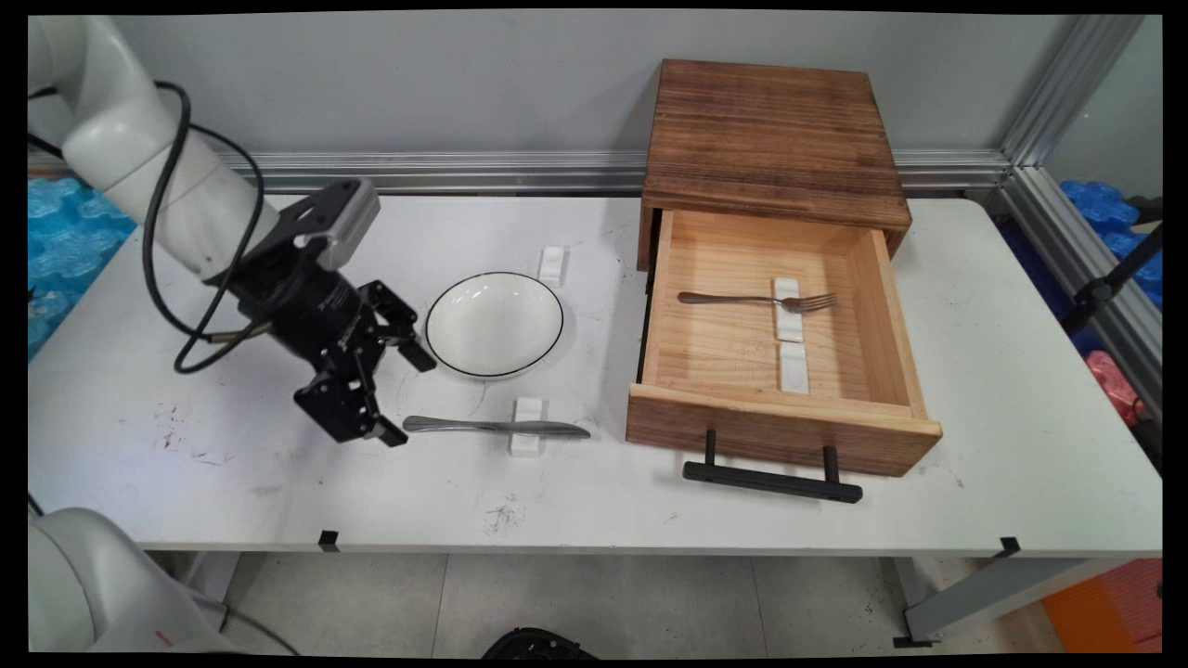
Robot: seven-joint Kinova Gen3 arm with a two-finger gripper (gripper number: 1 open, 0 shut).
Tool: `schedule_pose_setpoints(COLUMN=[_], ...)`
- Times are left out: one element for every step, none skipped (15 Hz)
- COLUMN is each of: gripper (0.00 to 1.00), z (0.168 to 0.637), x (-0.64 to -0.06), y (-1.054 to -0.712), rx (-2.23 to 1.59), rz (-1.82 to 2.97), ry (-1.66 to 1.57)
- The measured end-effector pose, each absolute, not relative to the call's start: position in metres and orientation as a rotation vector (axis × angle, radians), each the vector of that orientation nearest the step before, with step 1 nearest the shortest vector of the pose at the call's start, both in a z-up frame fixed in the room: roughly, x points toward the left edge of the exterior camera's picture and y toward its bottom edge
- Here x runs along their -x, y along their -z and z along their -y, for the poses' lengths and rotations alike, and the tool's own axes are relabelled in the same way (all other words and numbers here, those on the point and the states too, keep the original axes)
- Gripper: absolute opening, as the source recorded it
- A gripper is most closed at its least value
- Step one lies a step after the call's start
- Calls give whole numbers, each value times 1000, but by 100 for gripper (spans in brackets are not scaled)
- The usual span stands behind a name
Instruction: Pick up the knife from the right of the white plate
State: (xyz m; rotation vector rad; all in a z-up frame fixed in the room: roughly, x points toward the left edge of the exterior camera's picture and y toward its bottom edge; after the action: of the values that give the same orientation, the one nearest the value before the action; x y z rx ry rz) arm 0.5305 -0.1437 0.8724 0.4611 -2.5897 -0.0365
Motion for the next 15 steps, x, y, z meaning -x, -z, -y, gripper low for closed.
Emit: schedule_pose_setpoints(gripper=[100,100,100,100,100,100,100,100,100,100,100,100,100,100,100], z=[141,139,138,137,136,136,136,137,138,140,143,146,149,152,154], x=[-532,-534,-535,-535,-535,-536,-535,-534,-532,-529,-525,-522,-517,-513,-508], y=[-867,-863,-860,-855,-853,-849,-844,-841,-838,-834,-832,-830,-828,-826,-825], rx=[-474,-483,-488,-497,-502,-509,-517,-522,-525,-527,-523,-518,-510,-505,-502], rz=[2599,2606,2612,2620,2625,2632,2640,2646,2651,2656,2658,2659,2661,2662,2663], ry=[39,41,41,41,39,36,30,21,11,-1,-12,-22,-33,-44,-51])
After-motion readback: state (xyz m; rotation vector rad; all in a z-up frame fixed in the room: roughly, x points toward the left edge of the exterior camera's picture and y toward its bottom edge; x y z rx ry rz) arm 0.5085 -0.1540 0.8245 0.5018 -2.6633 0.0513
